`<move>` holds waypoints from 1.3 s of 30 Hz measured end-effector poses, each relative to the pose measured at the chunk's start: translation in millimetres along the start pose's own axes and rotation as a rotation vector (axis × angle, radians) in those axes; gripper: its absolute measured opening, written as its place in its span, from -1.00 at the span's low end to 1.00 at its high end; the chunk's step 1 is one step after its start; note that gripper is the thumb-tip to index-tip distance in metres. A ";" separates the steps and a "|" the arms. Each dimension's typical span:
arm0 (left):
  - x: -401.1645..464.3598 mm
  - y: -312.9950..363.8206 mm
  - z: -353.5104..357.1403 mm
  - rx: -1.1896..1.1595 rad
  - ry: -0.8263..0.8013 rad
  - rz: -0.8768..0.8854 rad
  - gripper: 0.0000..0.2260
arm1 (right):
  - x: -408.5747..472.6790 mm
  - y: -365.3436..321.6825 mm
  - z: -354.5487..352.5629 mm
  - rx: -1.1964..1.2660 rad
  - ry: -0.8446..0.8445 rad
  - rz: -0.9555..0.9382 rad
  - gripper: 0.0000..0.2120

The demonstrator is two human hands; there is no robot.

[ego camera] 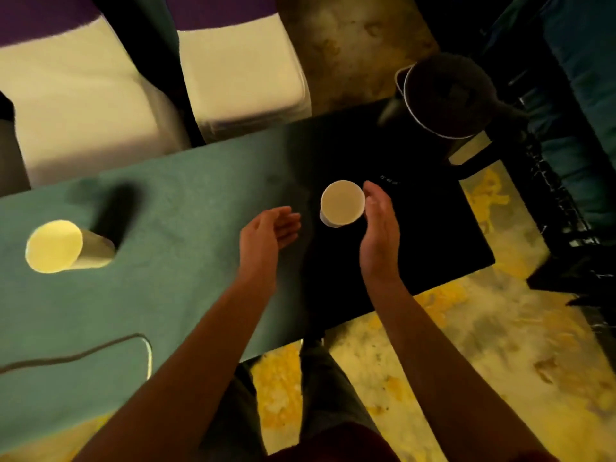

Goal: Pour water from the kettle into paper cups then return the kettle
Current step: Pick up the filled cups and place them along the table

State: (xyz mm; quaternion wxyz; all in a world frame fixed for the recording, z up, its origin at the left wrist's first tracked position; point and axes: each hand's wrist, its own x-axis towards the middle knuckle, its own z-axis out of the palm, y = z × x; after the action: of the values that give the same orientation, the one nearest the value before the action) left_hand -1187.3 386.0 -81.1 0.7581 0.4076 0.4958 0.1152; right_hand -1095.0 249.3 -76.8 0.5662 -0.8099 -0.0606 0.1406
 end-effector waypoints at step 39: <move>-2.3 4.1 83.5 -0.780 -0.342 -0.175 -0.76 | 19.9 -52.7 8.9 0.241 -0.213 -0.146 -0.67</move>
State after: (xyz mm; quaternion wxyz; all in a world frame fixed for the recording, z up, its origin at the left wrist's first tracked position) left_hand -1116.9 345.2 -61.9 0.9335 0.0603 0.3152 0.1600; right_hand -1075.5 281.0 -33.5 0.6582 -0.7103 -0.1616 0.1903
